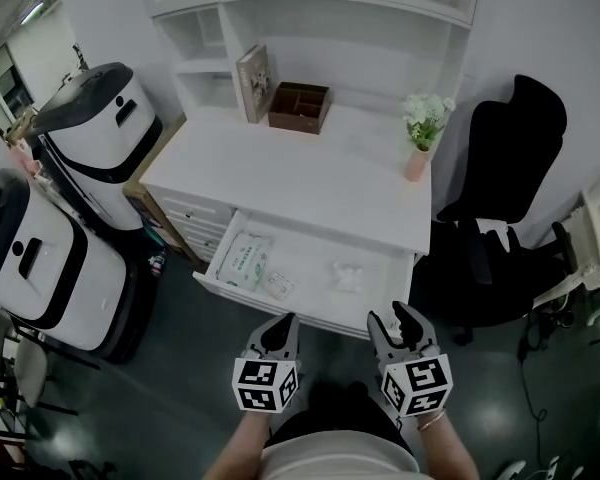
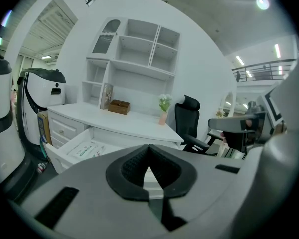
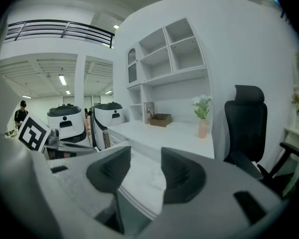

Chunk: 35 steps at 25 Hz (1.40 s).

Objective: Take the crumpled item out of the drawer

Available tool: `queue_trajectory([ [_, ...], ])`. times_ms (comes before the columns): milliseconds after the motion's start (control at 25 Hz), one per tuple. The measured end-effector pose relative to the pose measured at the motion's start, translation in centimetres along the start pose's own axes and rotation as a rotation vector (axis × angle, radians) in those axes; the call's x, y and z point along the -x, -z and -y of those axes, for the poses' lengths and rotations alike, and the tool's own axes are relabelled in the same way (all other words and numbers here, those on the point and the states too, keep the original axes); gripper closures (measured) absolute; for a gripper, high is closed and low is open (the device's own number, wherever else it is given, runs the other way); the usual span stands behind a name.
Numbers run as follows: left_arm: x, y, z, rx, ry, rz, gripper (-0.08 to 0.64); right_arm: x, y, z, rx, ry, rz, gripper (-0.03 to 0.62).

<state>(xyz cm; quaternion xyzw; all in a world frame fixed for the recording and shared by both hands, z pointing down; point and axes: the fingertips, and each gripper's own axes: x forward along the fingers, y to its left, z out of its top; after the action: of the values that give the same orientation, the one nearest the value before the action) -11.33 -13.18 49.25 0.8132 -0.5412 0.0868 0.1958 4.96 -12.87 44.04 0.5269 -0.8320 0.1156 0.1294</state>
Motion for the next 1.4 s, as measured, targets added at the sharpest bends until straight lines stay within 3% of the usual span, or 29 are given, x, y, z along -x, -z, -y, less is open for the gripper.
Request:
queue_trajectory([
  [800, -0.3, -1.3, -3.2, 0.032, -0.108, 0.021, 0.568, -5.2, 0.6, 0.6, 0.075, -0.094, -0.083, 0.416],
  [1400, -1.9, -2.0, -6.2, 0.083, -0.267, 0.018, 0.568, -11.1, 3.3, 1.8, 0.168, -0.275, -0.196, 0.416],
])
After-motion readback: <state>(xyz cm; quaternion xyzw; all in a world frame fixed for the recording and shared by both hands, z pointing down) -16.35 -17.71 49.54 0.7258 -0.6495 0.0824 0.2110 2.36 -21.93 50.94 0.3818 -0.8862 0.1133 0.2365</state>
